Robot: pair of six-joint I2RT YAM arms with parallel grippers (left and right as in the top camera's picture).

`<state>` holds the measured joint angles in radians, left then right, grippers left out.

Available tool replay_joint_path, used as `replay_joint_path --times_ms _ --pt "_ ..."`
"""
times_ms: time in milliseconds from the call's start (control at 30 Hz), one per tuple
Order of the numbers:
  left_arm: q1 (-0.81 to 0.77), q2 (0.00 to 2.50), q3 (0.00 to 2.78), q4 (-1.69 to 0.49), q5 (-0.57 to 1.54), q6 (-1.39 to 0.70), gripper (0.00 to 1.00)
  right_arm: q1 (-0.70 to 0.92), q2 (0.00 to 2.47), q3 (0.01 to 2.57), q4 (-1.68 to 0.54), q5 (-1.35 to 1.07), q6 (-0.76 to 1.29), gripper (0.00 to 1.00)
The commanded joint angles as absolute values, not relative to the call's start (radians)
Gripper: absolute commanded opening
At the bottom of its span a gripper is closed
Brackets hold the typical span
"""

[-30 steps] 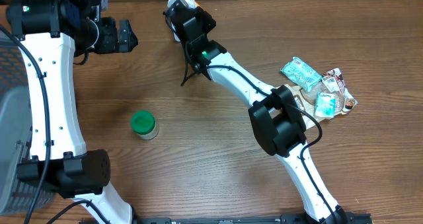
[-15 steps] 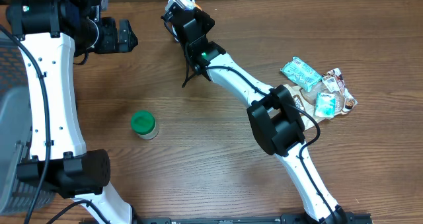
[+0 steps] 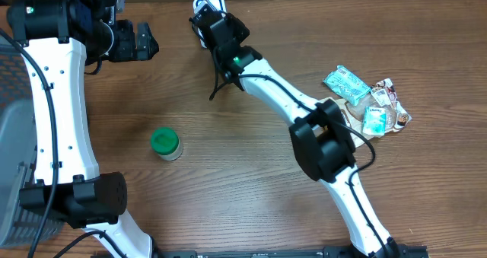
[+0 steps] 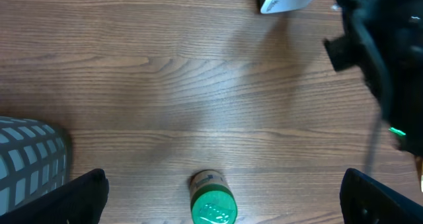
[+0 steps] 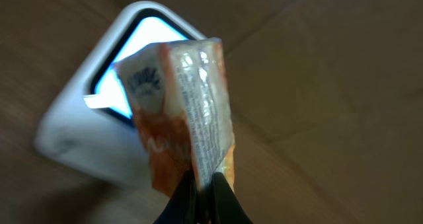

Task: Scan the item barcode
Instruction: 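Hold the orange tissue pack under the scanner with the right gripper, then carry the orange tissue pack right and drop it on the pile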

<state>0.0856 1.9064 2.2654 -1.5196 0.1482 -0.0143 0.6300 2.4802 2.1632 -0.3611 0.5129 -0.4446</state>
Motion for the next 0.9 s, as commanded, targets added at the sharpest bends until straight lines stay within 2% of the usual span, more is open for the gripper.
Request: replay_joint_path --times_ms 0,233,533,667,867 --pt "0.084 1.885 2.278 -1.517 0.146 0.012 1.00 0.625 2.265 2.171 -0.463 0.307 -0.183 0.04" --pt "0.084 1.885 2.278 -1.517 0.146 0.012 1.00 0.565 2.013 2.171 -0.967 -0.009 0.203 0.04" --pt "0.084 1.885 2.278 -1.517 0.146 0.012 1.00 0.390 1.909 2.168 -1.452 -0.025 0.347 0.04" --pt "0.084 1.885 2.278 -1.517 0.146 0.012 0.99 0.302 1.912 2.109 -1.540 -0.024 0.365 0.04" --pt "0.084 1.885 2.278 -1.517 0.146 0.012 1.00 0.167 1.912 1.932 -1.541 0.009 0.396 0.04"
